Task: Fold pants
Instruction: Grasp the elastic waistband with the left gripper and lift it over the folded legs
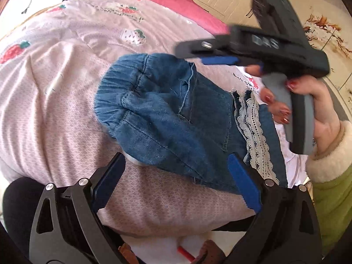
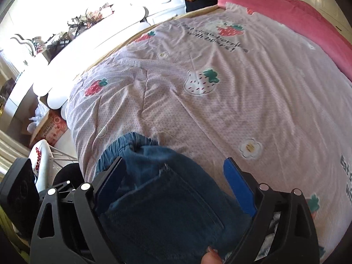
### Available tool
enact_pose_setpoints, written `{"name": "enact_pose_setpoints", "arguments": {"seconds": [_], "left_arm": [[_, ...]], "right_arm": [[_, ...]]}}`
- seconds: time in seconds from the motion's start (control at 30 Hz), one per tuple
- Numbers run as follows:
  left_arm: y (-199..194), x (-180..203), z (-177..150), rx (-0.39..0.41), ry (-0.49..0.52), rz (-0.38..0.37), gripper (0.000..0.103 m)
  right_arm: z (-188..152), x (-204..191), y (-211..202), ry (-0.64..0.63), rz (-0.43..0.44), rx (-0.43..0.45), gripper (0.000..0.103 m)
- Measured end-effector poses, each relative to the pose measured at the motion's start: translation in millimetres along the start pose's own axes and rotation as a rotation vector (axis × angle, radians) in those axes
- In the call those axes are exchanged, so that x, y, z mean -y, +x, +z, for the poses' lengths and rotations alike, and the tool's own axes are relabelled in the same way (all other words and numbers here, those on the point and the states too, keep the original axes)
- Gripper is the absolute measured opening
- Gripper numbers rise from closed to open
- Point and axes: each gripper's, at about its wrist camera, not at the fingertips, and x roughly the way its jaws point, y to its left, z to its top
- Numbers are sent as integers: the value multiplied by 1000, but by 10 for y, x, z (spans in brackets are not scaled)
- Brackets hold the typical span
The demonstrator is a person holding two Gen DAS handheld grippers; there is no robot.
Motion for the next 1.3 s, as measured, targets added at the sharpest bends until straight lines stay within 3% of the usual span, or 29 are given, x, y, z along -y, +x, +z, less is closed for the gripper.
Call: {"name": "enact_pose_setpoints", "arguments": {"seconds": [0.2, 0.3, 0.4, 0.47, 0.53, 0.6, 0.7, 0.87, 0.9, 1.13, 1.3], "left_arm": [[86, -42, 37, 0, -19, -15, 88], [137, -90, 51, 1, -36, -21, 88], [174, -119, 60, 5, -38, -24, 88], [182, -124, 65, 13, -35, -26, 88], [174, -118, 60, 18, -35, -29, 88], [179, -132, 74, 24, -44, -35, 87], [179, -145, 123, 35, -56, -54, 78], [194, -110, 237, 43, -73, -133, 34], [183, -48, 263, 52, -60, -131, 31], [170, 525, 405, 99, 87, -126, 27], [292, 988, 427, 86, 190, -131, 27]], "right_arm": [[126, -101, 344, -13, 88, -93, 86], [61, -176, 512, -52, 106, -170, 47], [8, -233, 439, -90, 96, -147, 37], [0, -195, 308, -69, 122, -110, 25], [-35, -132, 128, -50, 165, -64, 19], [-84, -61, -59, -33, 211, -20, 18], [-153, -2, -285, -27, 244, 23, 17], [-269, 88, -602, -24, 265, 87, 17], [-298, 122, -665, -23, 262, 101, 17], [-589, 509, -1118, 36, 223, 191, 17], [-951, 822, -1383, 87, 193, 234, 17]]}}
